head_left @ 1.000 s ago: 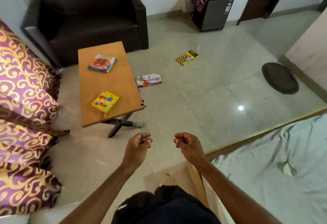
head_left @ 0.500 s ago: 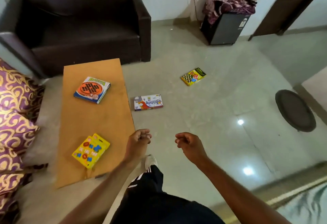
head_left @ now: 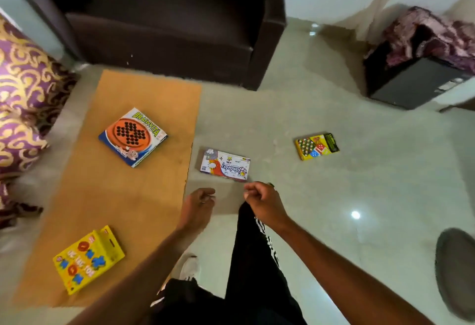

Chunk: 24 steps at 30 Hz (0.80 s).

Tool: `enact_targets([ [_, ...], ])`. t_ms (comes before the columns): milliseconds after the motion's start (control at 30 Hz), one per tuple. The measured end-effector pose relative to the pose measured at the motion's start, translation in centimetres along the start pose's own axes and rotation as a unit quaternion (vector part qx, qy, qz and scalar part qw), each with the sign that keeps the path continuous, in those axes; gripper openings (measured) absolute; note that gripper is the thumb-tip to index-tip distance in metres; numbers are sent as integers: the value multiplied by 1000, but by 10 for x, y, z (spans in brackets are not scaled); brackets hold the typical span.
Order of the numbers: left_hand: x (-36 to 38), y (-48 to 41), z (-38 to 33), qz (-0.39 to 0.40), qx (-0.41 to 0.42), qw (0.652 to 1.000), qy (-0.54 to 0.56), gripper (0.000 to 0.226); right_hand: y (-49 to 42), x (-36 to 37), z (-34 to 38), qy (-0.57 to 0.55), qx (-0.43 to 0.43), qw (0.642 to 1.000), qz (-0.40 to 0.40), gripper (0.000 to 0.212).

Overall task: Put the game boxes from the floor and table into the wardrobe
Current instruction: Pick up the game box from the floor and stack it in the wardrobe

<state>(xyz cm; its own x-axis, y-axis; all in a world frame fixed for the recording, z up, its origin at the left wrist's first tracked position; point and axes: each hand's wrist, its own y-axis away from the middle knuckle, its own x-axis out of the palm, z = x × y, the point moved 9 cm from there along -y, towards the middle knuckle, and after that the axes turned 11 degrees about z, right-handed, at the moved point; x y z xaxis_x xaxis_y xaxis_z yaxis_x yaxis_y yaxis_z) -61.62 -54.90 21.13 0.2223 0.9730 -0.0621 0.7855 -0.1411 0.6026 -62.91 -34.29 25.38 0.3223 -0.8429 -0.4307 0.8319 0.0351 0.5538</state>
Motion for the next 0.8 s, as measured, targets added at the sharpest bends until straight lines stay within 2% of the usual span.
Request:
enact_targets([
  [67, 8, -41, 5, -34, -27, 998, 35, 27, -66, -11, 0, 45, 3, 998, 40, 21],
  [200, 32, -119, 36, -95, -113, 983, 110, 21, -188, -19, -10, 119, -3, 984, 134, 24],
  [367, 66, -242, 112, -161, -204, 947, 188, 19, -350, -1, -57, 213, -20, 947, 241, 32],
  [467, 88, -326, 169, -195, -247, 920, 235, 19, -448, 31, -118, 275, -26, 920, 279, 32],
  [533, 100, -375, 205, -174, -266, 919, 233, 22, -492, 49, -157, 289, -19, 910, 296, 34],
  [667, 124, -477, 299, -212, -307, 899, 228, 16, -588, 106, -261, 329, -25, 889, 318, 38],
  [733, 131, -510, 328, -226, -331, 888, 224, 26, -619, 125, -299, 348, -29, 885, 308, 43],
  [800, 135, -537, 357, -262, -350, 864, 251, 47, -645, 142, -334, 364, -22, 882, 298, 52],
])
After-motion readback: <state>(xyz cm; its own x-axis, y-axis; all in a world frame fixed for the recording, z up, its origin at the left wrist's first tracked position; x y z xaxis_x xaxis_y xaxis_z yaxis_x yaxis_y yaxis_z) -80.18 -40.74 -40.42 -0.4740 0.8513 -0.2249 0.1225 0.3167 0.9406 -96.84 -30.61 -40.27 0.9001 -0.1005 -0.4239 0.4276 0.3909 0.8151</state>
